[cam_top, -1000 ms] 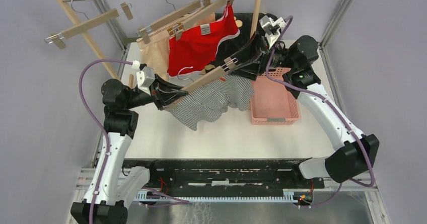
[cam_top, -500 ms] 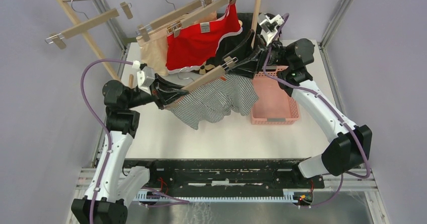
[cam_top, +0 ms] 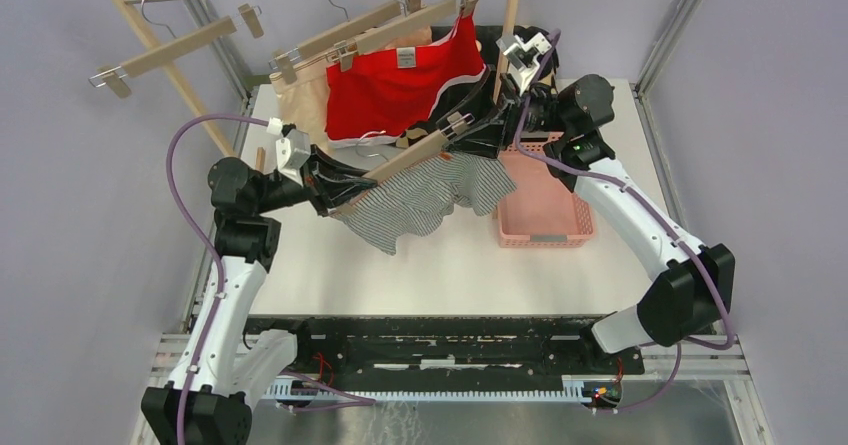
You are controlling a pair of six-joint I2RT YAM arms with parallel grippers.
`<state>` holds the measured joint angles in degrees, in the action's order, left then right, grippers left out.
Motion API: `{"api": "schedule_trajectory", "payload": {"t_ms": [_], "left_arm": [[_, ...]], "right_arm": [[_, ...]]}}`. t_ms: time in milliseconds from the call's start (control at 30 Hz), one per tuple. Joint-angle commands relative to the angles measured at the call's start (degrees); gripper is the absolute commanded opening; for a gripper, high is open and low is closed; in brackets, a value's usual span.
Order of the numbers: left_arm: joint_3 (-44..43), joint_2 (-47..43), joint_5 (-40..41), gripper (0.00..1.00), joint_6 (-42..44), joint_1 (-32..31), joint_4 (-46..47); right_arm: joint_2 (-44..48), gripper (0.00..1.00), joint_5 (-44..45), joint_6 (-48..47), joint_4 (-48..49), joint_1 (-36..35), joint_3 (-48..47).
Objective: Remove the underwear clipped to the hanger
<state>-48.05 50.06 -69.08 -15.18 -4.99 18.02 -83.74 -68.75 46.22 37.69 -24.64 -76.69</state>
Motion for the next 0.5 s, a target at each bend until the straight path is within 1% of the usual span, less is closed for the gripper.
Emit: {"api": "schedule_trajectory", "payload": {"t_ms": [0,267,333,467], "left_arm": [[0.2,-1.0,0.7,0.03,-2.2,-0.6,3.5],[0.7,-0.8,1.2,0.03,-2.5,-1.3,3.4],[0.7,-1.1,1.3,0.03,-2.4,-1.4,3.4],[0.5,-1.5,1.6,0.03,-2.5,-1.5,3.4]], "right_arm": [[3.3,0.66,-0.1,-4.5,-1.2,-0.2,-2.4],[4.4,0.64,1.8,-5.2,-1.9,-0.2,-2.3],[4.5,0.59,1.7,-5.7,-2.9,-0.2,-2.2],[4.5,0.43,1.3,-6.7,-4.0,-0.2,-1.6]]}}
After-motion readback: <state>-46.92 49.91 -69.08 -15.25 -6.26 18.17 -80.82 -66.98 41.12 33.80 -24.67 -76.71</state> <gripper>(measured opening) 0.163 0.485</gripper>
